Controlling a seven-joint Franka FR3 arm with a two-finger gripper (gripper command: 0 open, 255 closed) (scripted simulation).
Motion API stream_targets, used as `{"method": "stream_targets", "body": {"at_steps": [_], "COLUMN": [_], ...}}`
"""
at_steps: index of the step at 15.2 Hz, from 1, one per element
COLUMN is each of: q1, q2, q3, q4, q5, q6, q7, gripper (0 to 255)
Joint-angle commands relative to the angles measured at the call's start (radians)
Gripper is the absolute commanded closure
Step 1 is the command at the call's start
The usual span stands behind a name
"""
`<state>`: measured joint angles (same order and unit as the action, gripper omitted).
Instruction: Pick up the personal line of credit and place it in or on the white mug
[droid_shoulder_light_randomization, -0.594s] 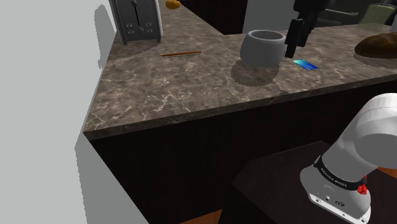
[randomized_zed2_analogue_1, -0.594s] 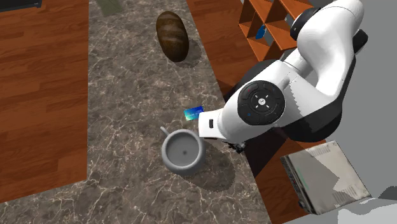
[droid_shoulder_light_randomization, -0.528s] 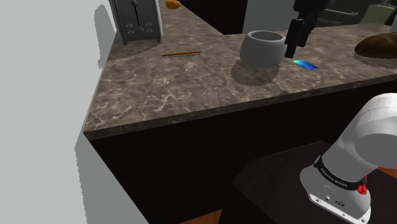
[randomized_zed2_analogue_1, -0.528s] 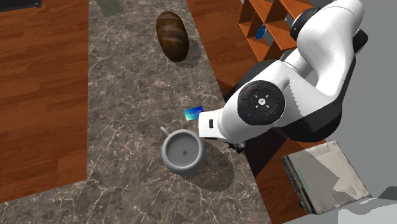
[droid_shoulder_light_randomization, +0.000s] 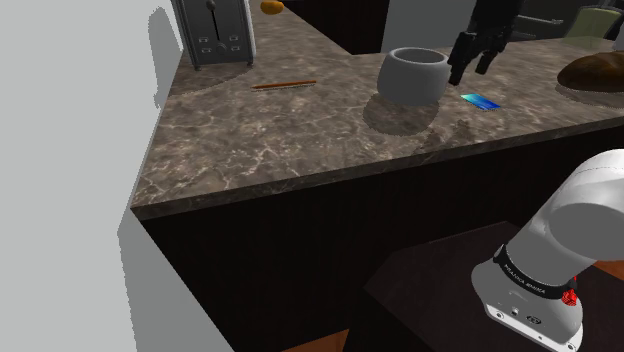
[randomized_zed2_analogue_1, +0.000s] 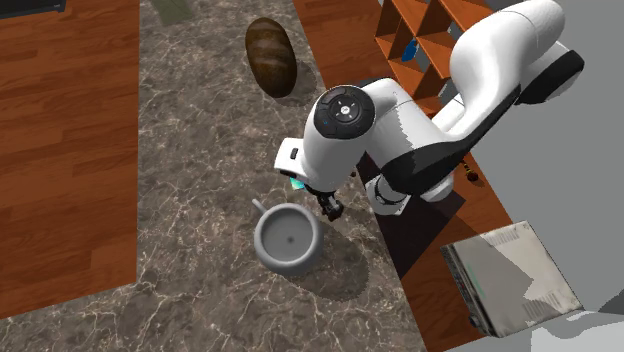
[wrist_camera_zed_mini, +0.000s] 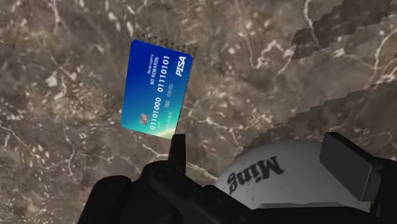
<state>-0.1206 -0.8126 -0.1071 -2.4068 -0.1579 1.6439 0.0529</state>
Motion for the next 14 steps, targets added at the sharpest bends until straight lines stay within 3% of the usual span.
{"method": "stream_targets", "body": {"at_steps": [1, 6, 14], "q1": [-0.037, -0.125, -0.13], "q2": [0.012, 0.026, 0.04], "q3": [-0.036, -0.124, -0.144], "q4": [-0.009, -0.045, -0.136], "q5": [-0.017, -0.052, -0.067], "q6": [0.053, 0.174, 0.28], "q7": [0.021, 0.07, 0.073], "gripper": [0, 0, 0]}}
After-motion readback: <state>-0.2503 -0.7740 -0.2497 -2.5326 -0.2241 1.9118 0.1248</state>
